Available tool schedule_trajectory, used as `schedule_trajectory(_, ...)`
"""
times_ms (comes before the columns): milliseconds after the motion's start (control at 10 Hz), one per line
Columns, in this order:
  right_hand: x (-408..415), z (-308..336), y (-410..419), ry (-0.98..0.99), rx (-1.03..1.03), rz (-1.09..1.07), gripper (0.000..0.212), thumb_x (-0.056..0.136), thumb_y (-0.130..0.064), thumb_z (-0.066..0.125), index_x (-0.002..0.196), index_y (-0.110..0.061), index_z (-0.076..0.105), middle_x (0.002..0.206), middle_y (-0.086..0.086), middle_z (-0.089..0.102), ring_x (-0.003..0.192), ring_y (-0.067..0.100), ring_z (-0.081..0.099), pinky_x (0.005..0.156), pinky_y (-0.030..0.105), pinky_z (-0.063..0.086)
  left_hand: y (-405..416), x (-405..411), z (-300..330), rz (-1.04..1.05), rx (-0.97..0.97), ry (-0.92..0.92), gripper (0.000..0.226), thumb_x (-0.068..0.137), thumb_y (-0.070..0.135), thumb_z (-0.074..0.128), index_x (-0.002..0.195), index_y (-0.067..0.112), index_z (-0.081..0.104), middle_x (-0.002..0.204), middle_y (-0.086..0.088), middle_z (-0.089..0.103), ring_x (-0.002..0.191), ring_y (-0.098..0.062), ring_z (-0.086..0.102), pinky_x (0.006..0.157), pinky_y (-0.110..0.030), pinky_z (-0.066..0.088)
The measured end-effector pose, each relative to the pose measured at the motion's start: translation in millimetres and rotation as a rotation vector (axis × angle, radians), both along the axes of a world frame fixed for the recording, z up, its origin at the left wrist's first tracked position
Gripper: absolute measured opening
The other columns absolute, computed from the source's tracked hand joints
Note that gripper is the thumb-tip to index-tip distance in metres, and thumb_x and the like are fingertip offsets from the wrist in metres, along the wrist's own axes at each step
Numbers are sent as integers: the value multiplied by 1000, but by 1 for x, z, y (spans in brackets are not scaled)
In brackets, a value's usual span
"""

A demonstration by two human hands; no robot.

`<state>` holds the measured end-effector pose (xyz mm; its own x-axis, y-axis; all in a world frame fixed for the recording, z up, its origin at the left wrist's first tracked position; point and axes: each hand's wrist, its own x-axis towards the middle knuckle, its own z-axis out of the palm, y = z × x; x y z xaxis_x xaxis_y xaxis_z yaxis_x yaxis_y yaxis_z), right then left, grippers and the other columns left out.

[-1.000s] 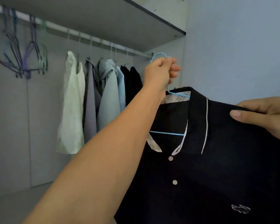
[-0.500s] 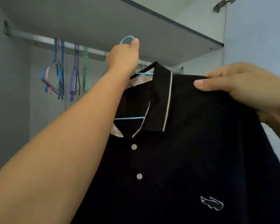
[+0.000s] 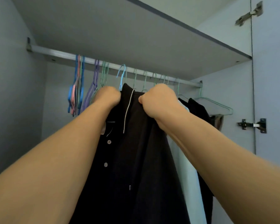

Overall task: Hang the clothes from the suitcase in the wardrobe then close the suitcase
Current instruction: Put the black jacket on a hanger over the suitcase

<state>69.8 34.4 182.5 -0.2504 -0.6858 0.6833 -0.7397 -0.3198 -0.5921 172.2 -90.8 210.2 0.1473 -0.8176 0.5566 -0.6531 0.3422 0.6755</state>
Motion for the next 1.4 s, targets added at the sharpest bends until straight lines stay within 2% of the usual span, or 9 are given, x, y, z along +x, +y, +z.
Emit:
schedule_trajectory(100, 12, 8, -35, 17, -8, -15, 32, 89, -12, 50, 59, -16, 37, 64, -1, 38, 75, 21, 47, 80, 34, 50, -27, 19, -4, 115, 17, -147, 35, 95, 26, 46, 112, -1, 60, 120, -23, 58, 108, -38, 57, 85, -38, 47)
schedule_trajectory(300, 40, 34, -84, 74, 62, -137, 31, 91, -6, 44, 61, -8, 35, 64, 5, 40, 53, 17, 37, 44, 25, 28, -59, 28, -3, 146, 21, -258, 30, 98, 23, 42, 111, 3, 61, 114, -17, 62, 95, -32, 59, 70, -34, 41)
schedule_trajectory(400, 49, 50, -106, 98, 16, -163, 24, 93, -10, 45, 69, -5, 41, 79, 7, 49, 69, 22, 48, 56, 27, 36, -72, 24, 5, 155, -8, -251, 26, 95, 8, 43, 114, 3, 59, 118, -16, 60, 104, -32, 59, 71, -33, 40)
schedule_trajectory(500, 54, 57, -119, 139, -33, -166, 16, 94, -13, 45, 79, -7, 46, 87, 8, 50, 79, 24, 49, 63, 28, 39, -75, 18, 18, 108, -38, -234, 30, 99, 11, 37, 118, -1, 57, 121, -20, 59, 108, -33, 58, 75, -35, 42)
schedule_trajectory(600, 44, 59, -128, 138, -6, -190, 19, 92, -11, 46, 75, -5, 44, 78, 6, 44, 70, 21, 42, 52, 26, 37, -76, 12, 27, 122, 6, -250, 31, 99, 10, 42, 125, -3, 53, 128, -20, 55, 115, -33, 55, 81, -35, 43)
schedule_trajectory(800, 35, 54, -136, 107, 56, -204, 30, 92, -7, 44, 63, -9, 35, 65, 6, 40, 53, 16, 37, 42, 26, 25, -74, 13, 33, 125, 5, -137, 25, 96, 7, 45, 118, -3, 54, 122, -17, 57, 109, -32, 57, 72, -32, 41)
schedule_trajectory(1100, 47, 50, -150, 111, 52, -131, 36, 92, -9, 43, 59, -10, 32, 61, 5, 36, 51, 15, 31, 43, 25, 22, -69, 20, 28, 100, -2, 69, 25, 95, 7, 50, 117, -4, 54, 121, -20, 59, 108, -34, 58, 69, -33, 38)
schedule_trajectory(1300, 60, 39, -158, 136, 61, -112, 35, 92, -9, 43, 60, -12, 31, 63, 3, 35, 52, 14, 31, 43, 25, 20, -63, 42, 29, 213, 20, 14, 33, 96, 6, 47, 127, -7, 48, 131, -21, 53, 119, -34, 52, 90, -36, 45)
schedule_trajectory(1400, 64, 33, -157, 201, 89, -126, 32, 91, -10, 43, 61, -12, 32, 65, 2, 35, 55, 15, 33, 45, 25, 21, -61, 46, 26, 191, -10, 15, 29, 95, 2, 45, 122, -8, 51, 126, -20, 56, 117, -33, 54, 91, -35, 46)
